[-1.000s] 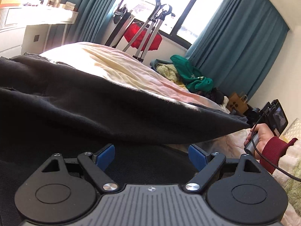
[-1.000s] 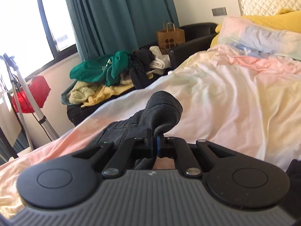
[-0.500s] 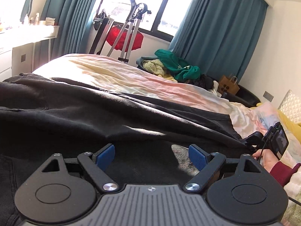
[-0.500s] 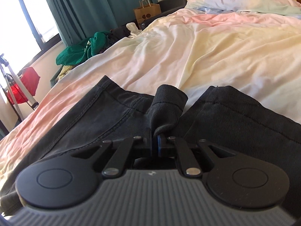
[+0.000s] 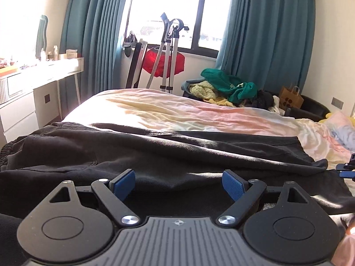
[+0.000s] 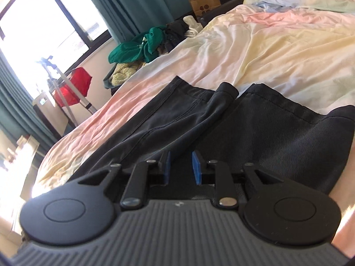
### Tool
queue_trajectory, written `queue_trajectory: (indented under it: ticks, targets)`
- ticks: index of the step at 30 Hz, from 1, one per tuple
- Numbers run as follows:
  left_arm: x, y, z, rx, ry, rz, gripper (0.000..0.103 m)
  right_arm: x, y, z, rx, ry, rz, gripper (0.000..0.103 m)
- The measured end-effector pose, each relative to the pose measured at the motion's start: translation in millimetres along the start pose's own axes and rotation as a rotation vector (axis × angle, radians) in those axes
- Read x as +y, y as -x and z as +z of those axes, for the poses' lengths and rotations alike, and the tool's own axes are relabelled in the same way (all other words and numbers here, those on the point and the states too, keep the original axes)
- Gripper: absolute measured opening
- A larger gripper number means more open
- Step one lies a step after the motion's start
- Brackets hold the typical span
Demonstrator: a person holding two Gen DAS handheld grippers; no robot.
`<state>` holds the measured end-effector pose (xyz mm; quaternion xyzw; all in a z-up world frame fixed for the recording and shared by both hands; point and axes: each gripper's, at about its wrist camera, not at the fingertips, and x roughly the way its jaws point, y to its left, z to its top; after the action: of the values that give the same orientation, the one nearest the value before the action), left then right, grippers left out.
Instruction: Fold clothes
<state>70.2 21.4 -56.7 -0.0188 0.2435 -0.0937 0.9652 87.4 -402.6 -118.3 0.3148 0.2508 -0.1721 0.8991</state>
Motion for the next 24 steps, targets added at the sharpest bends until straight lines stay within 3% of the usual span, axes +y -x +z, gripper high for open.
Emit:
queue_trajectory:
  ticks: [3, 5, 11, 16, 21, 24]
  targets:
    - [5, 18, 5, -0.014, -0.065, 0.054, 0.088, 14, 27, -15, 0.003, 0.076, 0.017, 0.057]
    - [11, 31, 9, -0.021, -0.086, 0.088, 0.088, 19, 38, -22, 0.004, 0.09, 0.035, 0.06]
    - [34, 65, 14, -0.025, -0.023, 0.129, 0.089, 31, 56, -32, -0.008, 0.175, 0.056, 0.06]
    - [63, 95, 4, -0.004, 0.009, 0.191, 0.093, 23, 57, -31, 0.004, 0.142, 0.088, 0.06]
    - [129, 116, -1, 0.051, 0.233, 0.271, 0.095, 19, 56, -32, 0.014, 0.132, 0.099, 0.06]
    - [169, 132, -9, 0.039, 0.326, 0.326, 0.093, 18, 54, -33, 0.026, 0.128, 0.104, 0.06]
